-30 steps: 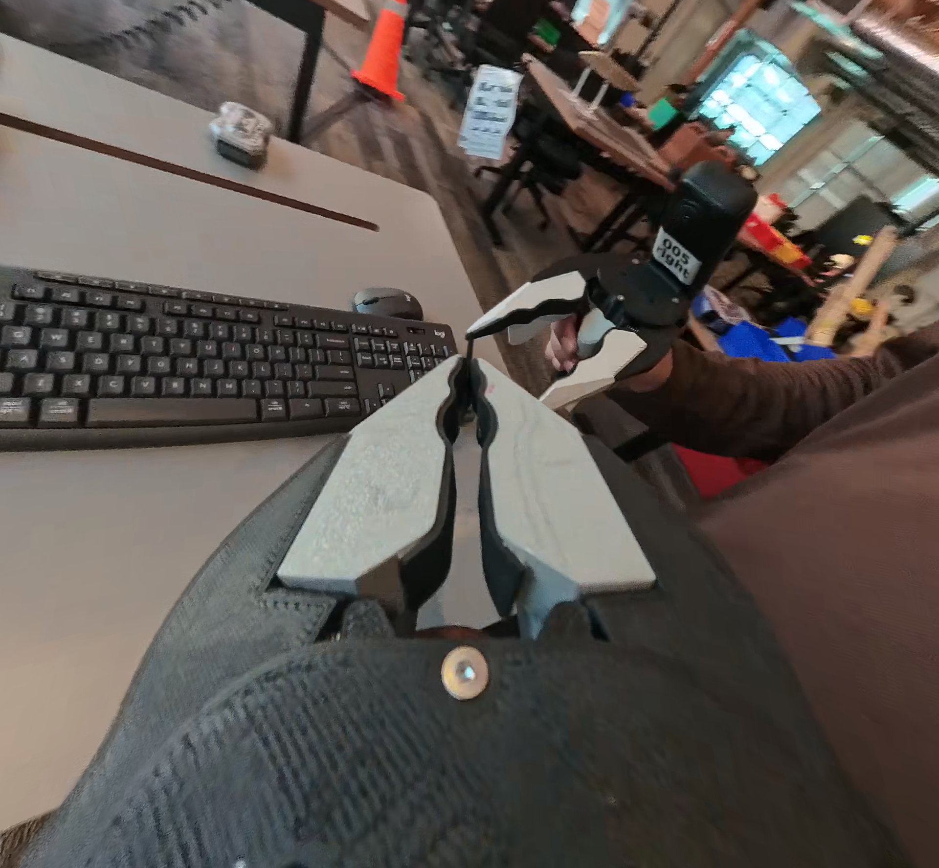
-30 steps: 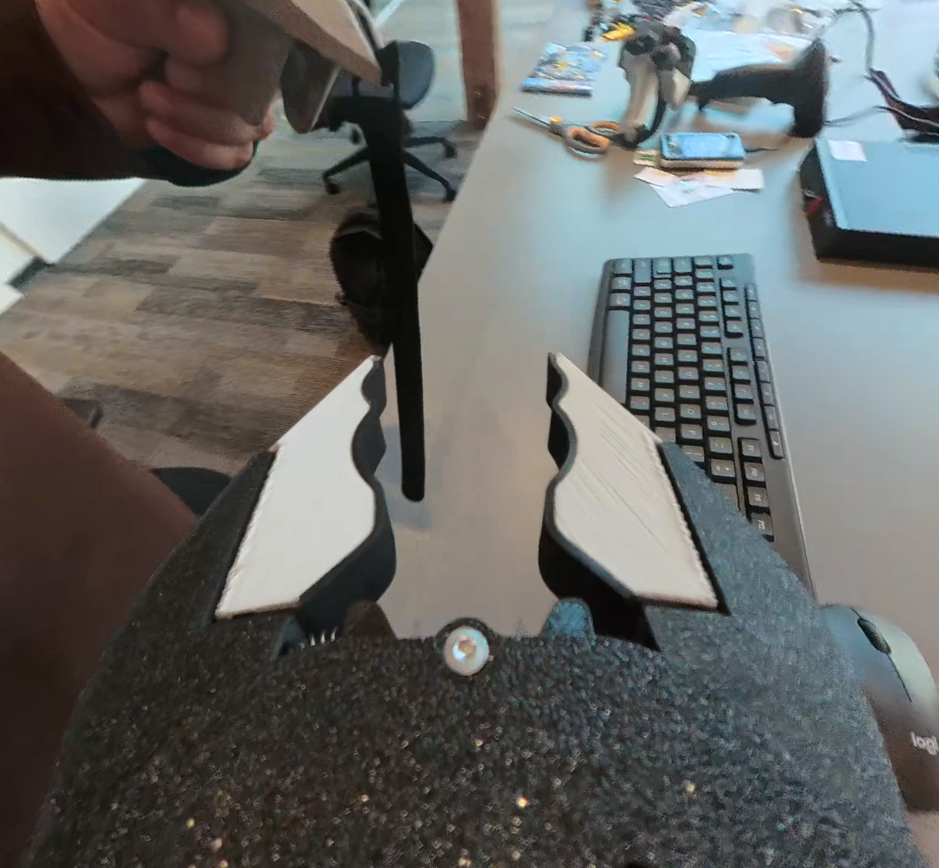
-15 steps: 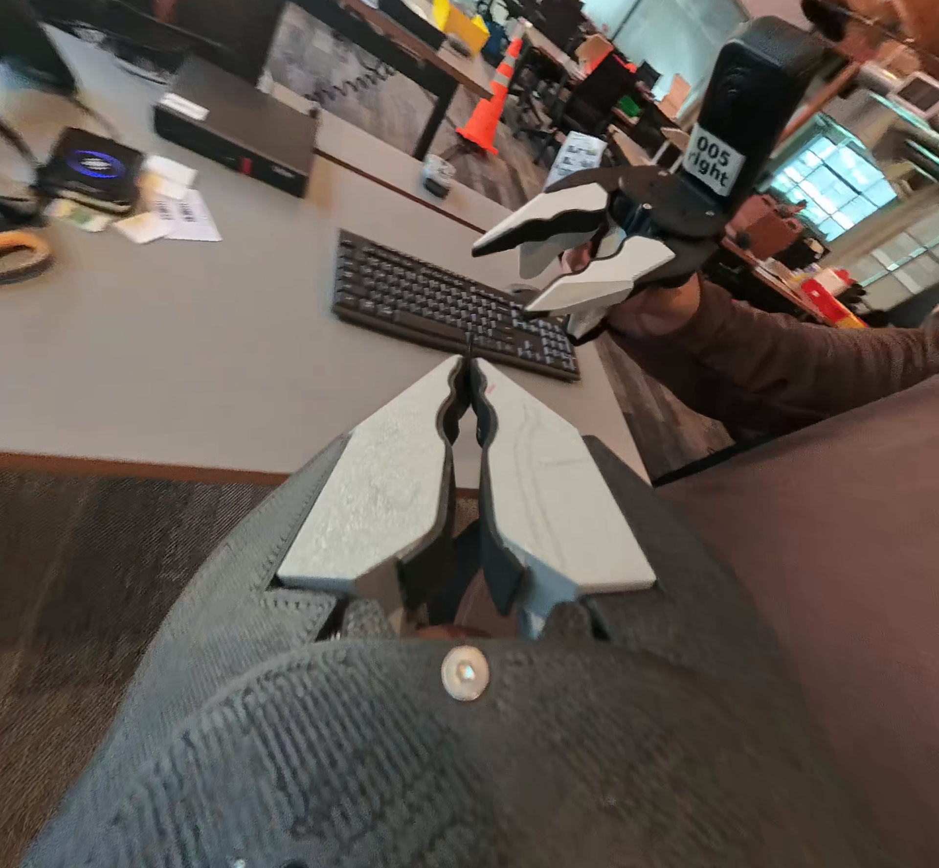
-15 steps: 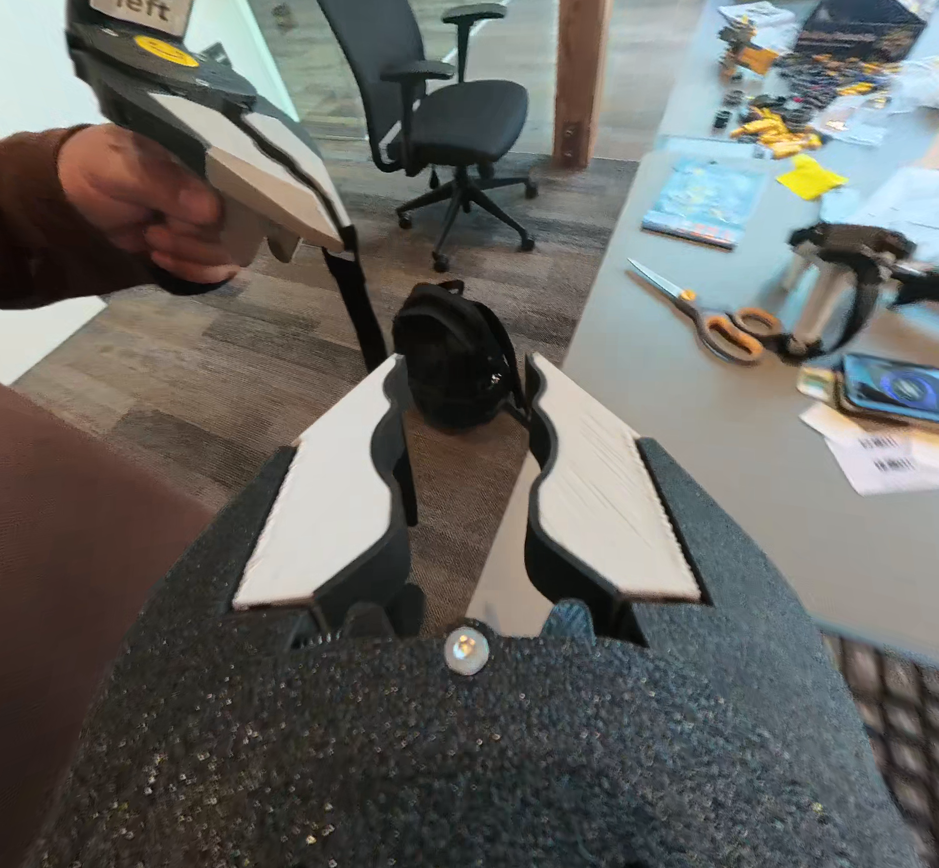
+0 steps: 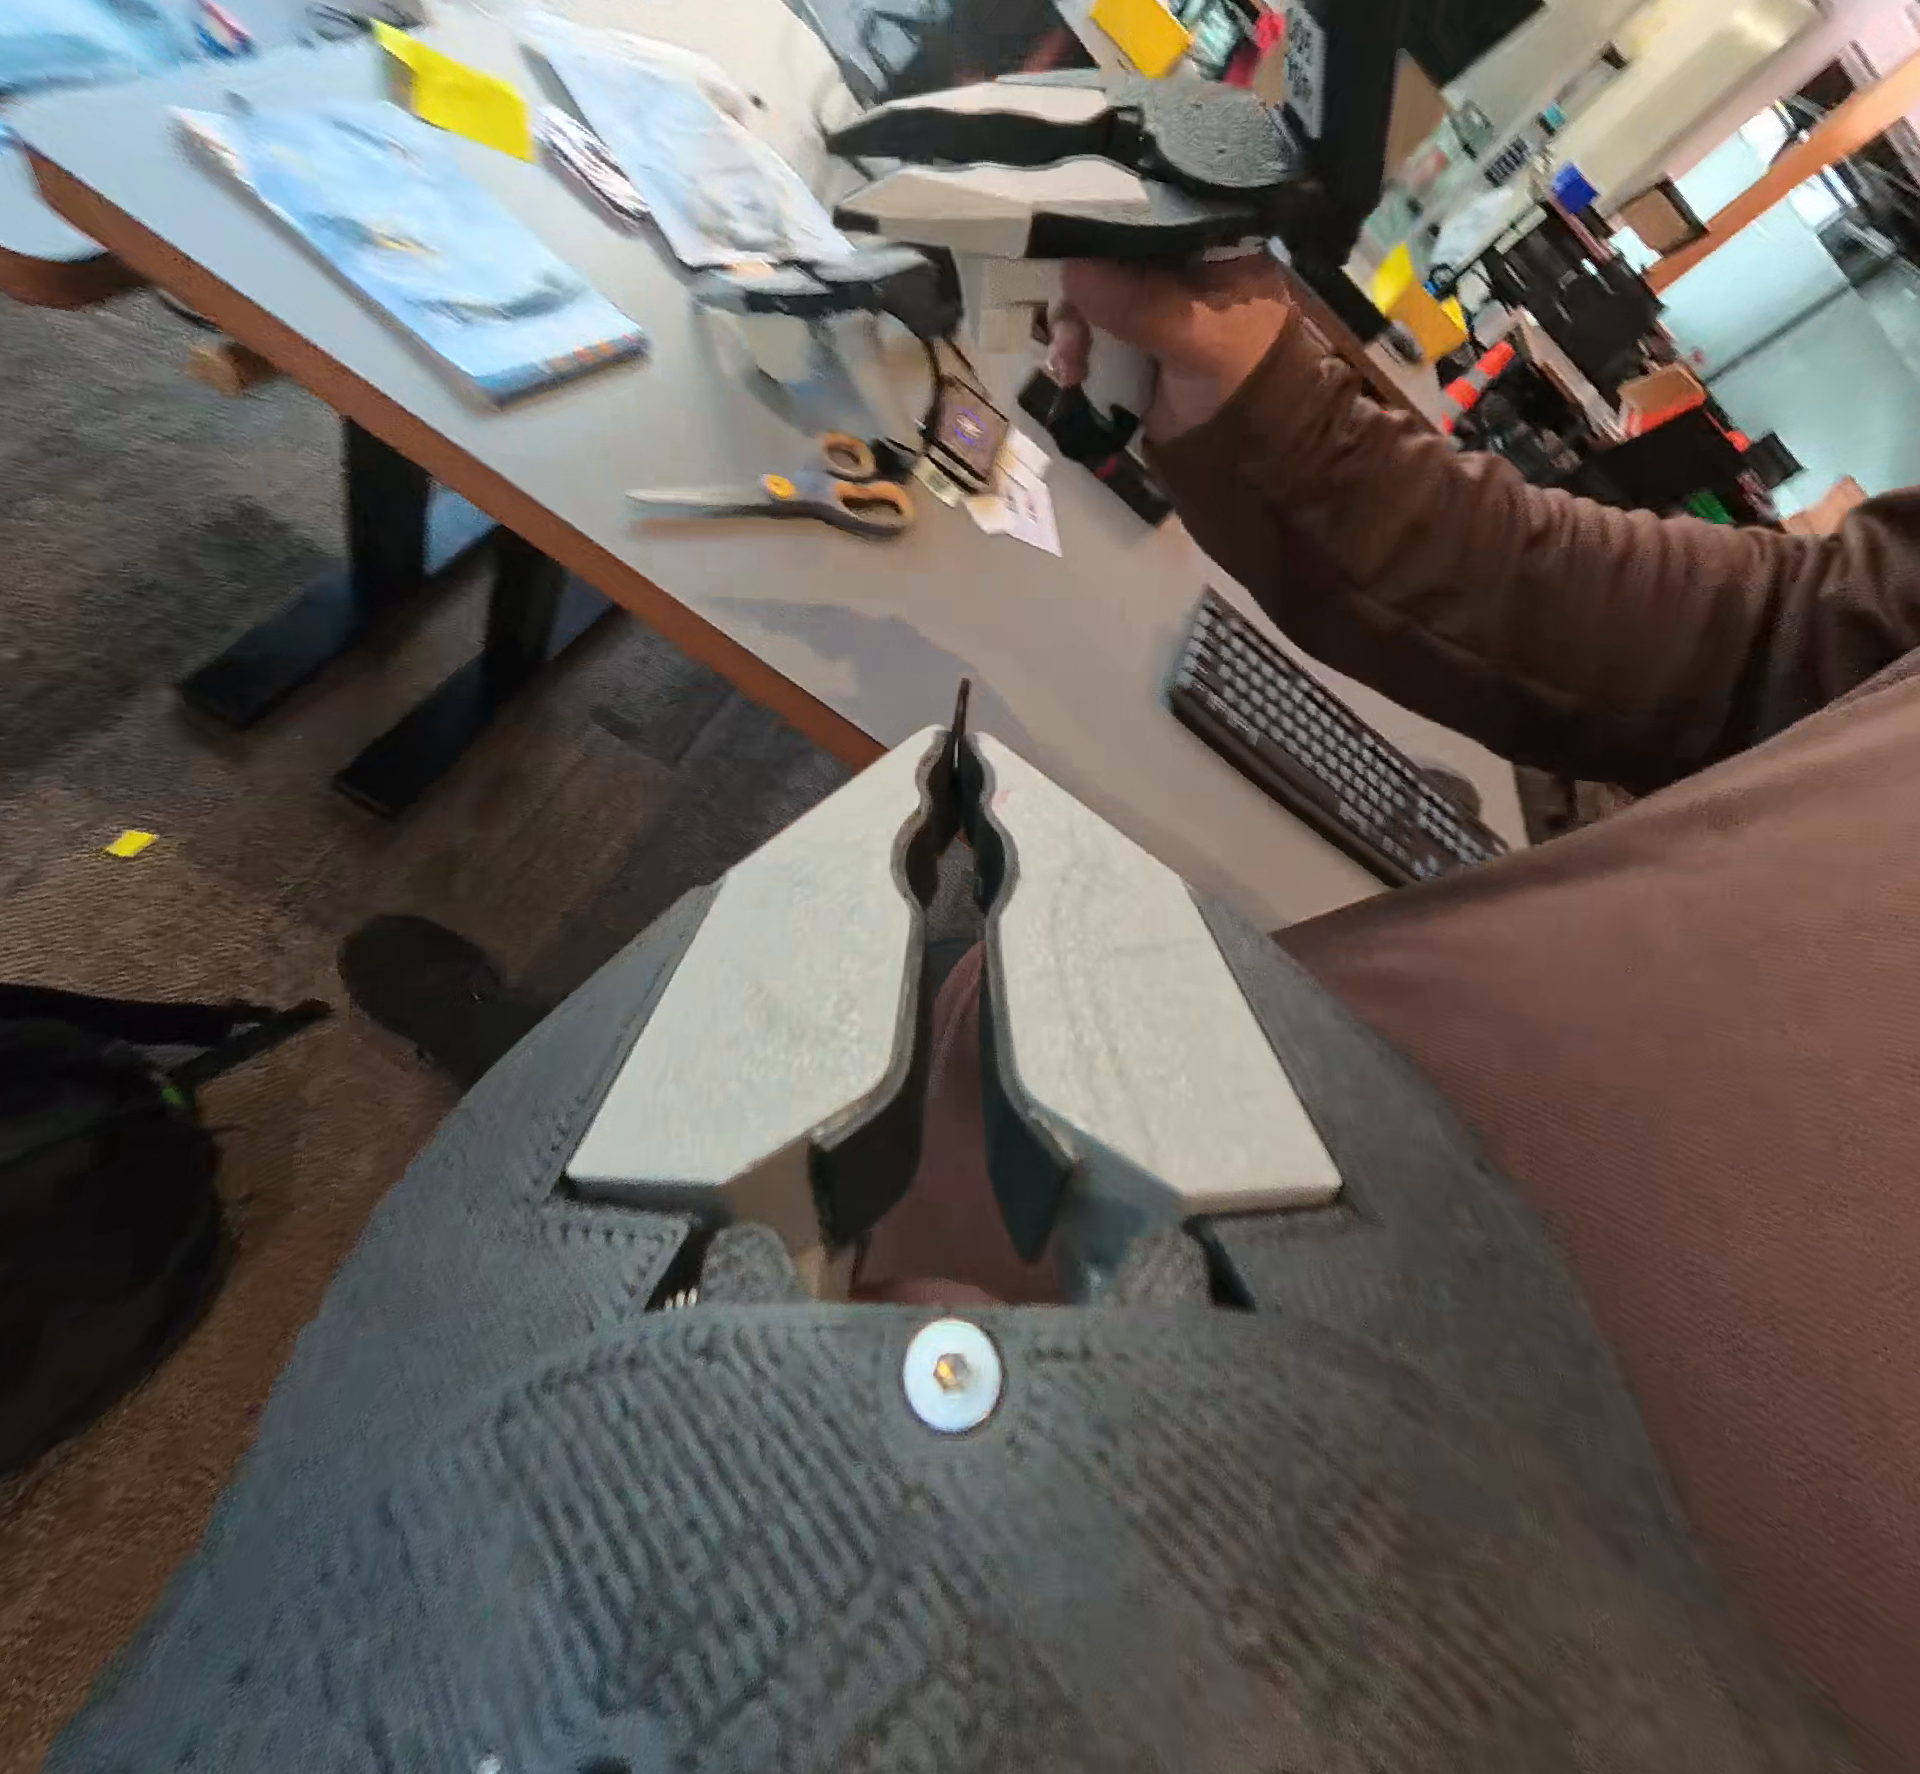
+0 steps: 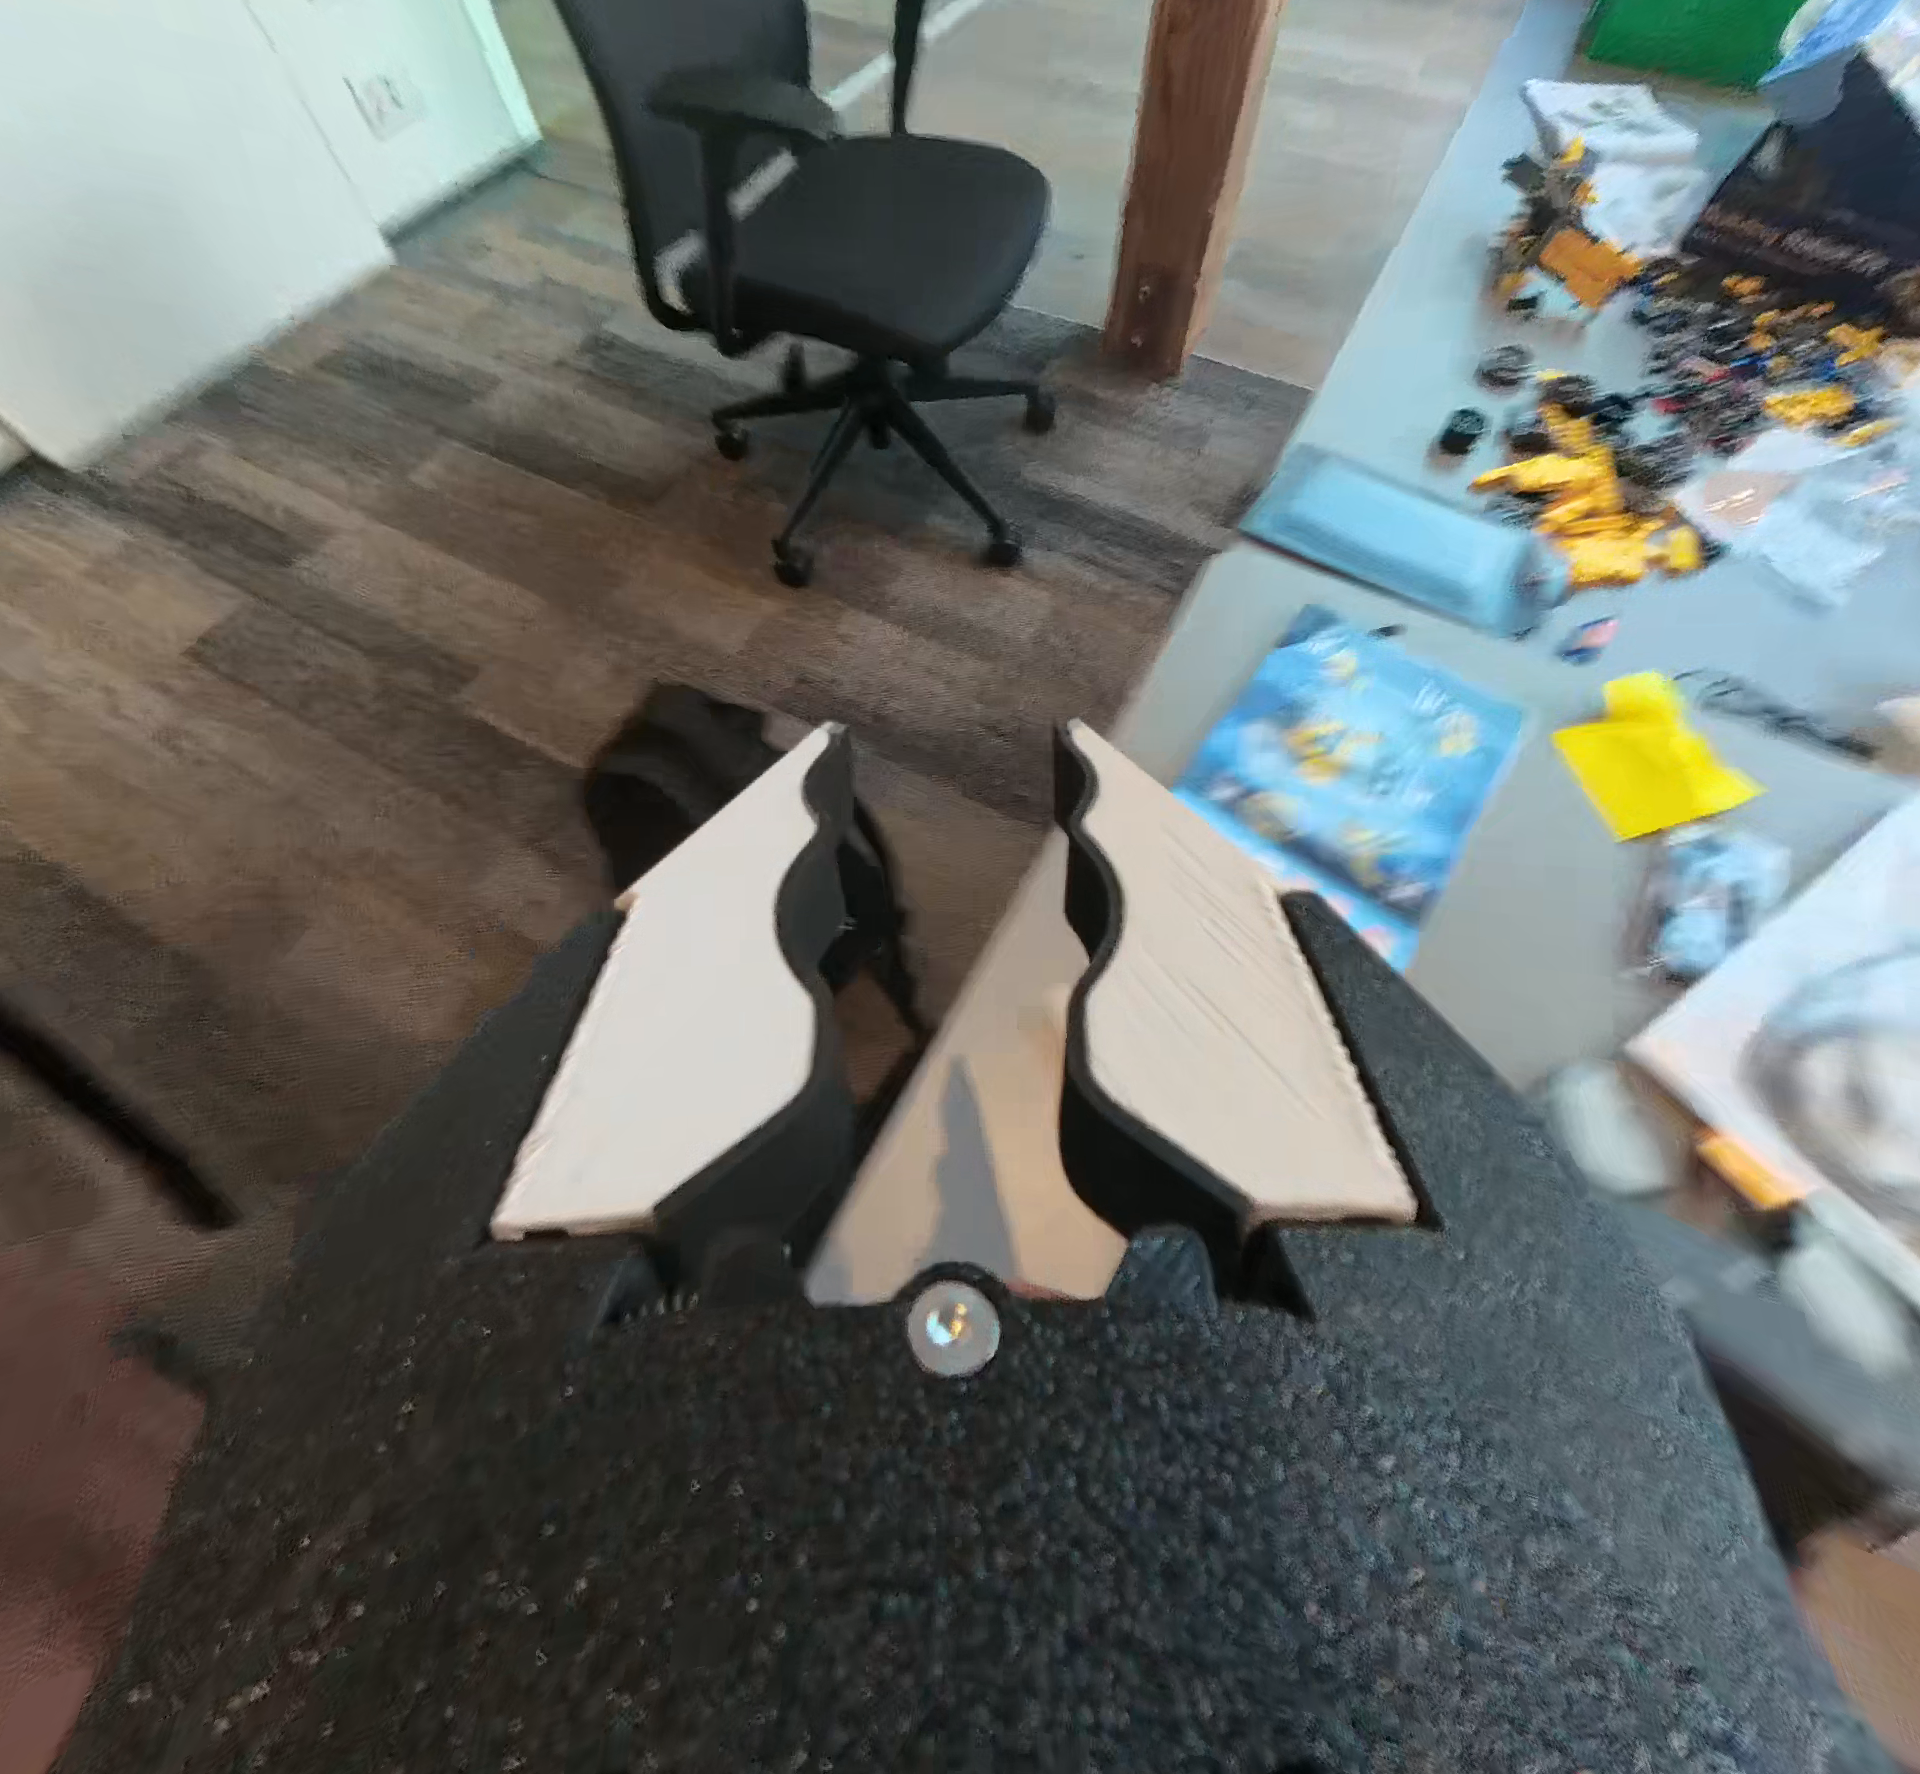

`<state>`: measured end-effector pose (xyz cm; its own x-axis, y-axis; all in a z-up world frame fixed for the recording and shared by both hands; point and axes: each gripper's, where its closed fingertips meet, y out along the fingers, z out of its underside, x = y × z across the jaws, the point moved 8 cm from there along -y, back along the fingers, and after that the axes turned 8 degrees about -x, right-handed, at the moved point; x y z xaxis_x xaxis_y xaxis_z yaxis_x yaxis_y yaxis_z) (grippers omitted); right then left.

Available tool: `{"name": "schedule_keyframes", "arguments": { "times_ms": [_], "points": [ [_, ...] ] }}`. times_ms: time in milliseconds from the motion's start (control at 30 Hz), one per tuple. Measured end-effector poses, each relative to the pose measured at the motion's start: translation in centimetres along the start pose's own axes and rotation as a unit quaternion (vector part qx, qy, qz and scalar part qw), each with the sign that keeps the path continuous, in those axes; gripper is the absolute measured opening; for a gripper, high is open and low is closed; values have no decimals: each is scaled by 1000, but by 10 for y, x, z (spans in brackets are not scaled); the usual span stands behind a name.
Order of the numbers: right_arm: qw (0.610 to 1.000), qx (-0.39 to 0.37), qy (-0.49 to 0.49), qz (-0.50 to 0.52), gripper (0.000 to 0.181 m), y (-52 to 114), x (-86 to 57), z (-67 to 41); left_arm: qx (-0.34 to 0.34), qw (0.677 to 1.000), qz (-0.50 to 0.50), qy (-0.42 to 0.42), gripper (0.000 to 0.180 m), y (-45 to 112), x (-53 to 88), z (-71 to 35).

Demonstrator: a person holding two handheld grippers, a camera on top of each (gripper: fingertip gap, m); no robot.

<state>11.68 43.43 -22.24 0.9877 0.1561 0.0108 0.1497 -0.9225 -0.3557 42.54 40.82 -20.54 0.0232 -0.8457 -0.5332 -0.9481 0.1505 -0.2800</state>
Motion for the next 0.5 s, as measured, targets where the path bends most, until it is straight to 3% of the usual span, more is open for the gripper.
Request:
{"name": "schedule_keyframes", "arguments": {
  "times_ms": [67, 200, 267, 400, 500],
  "points": [
    [998, 25, -27, 55, 34, 48, -63, -6, -16, 1000, -16, -1, 0, 6, 31, -18],
    [993, 63, 33, 99, 27, 135, -213, -5, -17, 998, -50, -17, 0, 26, 96, -54],
    [987, 106, 17, 118, 27, 167, -279, 1, -10, 996, -70, -47, 0, 36, 124, -78],
    [970, 212, -58, 105, 25, 216, -384, 19, 21, 994, -94, -44, 0, 58, 164, -121],
    [958, 267, -50, 87, 26, 247, -429, 37, 24, 992, -103, -73, 0, 78, 192, -139]
  ]
}}
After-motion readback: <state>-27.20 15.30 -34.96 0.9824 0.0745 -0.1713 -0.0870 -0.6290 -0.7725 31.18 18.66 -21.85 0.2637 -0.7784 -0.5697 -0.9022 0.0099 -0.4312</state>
